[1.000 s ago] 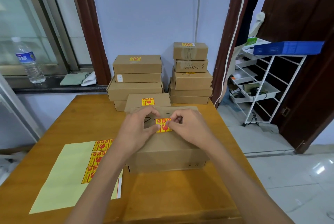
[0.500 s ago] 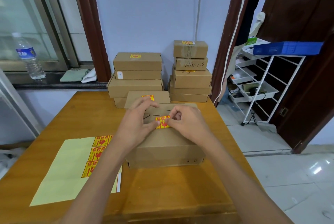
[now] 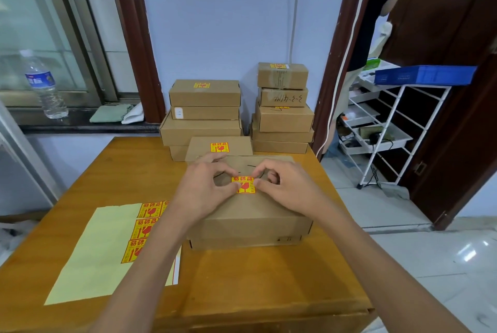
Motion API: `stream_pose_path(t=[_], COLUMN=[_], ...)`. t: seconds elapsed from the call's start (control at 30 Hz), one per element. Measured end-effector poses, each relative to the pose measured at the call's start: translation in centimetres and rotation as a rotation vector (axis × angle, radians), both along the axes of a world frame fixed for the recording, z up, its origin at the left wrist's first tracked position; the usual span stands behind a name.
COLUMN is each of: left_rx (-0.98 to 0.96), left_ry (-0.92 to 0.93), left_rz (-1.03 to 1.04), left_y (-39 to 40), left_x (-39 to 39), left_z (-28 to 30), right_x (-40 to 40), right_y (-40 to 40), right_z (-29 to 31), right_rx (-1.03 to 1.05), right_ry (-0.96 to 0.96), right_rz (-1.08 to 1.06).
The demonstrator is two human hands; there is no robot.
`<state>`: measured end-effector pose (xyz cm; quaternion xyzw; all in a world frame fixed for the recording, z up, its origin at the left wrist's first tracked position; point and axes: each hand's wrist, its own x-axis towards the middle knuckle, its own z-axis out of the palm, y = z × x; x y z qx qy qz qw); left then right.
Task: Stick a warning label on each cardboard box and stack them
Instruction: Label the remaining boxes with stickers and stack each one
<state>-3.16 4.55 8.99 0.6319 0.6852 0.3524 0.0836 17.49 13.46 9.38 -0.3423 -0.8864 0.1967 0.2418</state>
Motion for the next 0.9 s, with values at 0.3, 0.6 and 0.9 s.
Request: stream_pose_path(t=[0.3, 0.6, 0.9], left_rx=[-0.108, 0.032, 0.001], left_ry=[0.075, 0.073, 0.020], left_rz=[-0.055, -0.078, -0.040], left_y=[0.4, -0.6, -0.8], left_x=[0.0, -0.5, -0.5], left_z=[0.1, -0.8, -1.3], right_x=[-0.7, -0.3, -0.3], right_y=[0.1, 0.2, 0.1], right_z=[-0.2, 0.0, -0.2], right_rx=[0.107, 0.087, 0.049], right_ry=[-0.092, -0.041, -0.051], right_rz=[0.006, 0.072, 0.048])
